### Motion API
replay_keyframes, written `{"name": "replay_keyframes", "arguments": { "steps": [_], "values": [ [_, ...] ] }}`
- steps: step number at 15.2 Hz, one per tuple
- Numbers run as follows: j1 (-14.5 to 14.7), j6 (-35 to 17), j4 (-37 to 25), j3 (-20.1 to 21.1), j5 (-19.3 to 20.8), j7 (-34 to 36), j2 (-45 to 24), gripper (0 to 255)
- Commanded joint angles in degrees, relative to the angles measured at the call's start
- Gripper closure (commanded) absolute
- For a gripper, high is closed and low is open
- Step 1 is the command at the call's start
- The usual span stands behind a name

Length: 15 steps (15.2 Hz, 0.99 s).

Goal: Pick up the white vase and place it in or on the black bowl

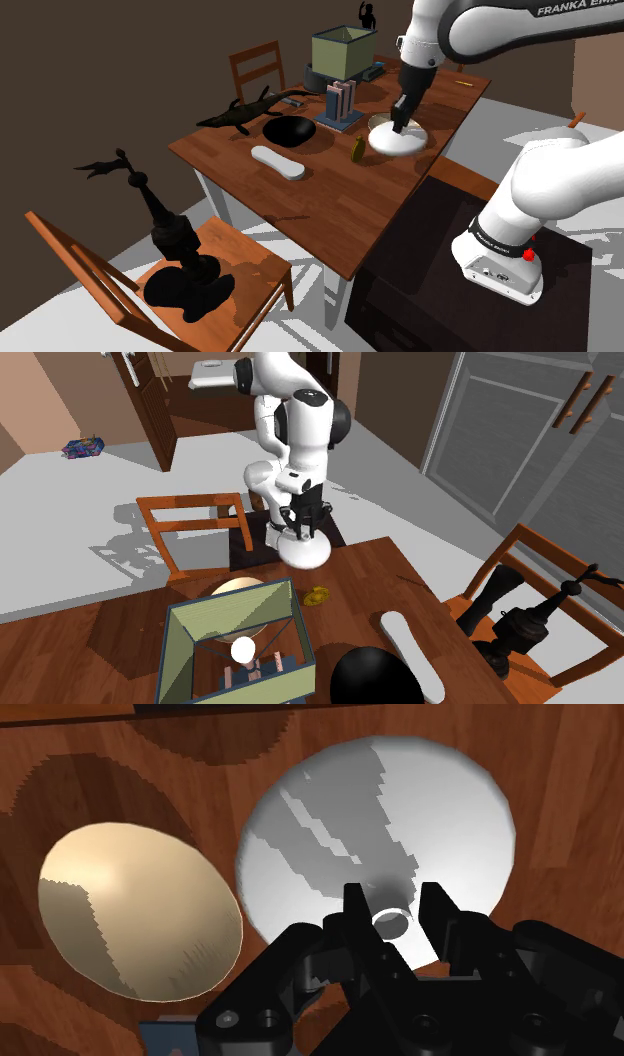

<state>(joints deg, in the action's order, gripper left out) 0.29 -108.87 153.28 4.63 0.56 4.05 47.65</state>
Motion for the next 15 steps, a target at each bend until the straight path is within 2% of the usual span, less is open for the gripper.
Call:
{"name": "replay_keyframes", "arguments": {
  "steps": [1,8,15],
  "values": [
    [-0.04,1.65,-1.50,-0.09,0.05,-0.10,0.16,255],
    [-0.85,-2.87,-15.03,1.63,0.45,1.66,-17.94,255],
    [-1.46,-2.86,-31.22,3.18,1.93,3.67,-34.28,255]
  ]
}}
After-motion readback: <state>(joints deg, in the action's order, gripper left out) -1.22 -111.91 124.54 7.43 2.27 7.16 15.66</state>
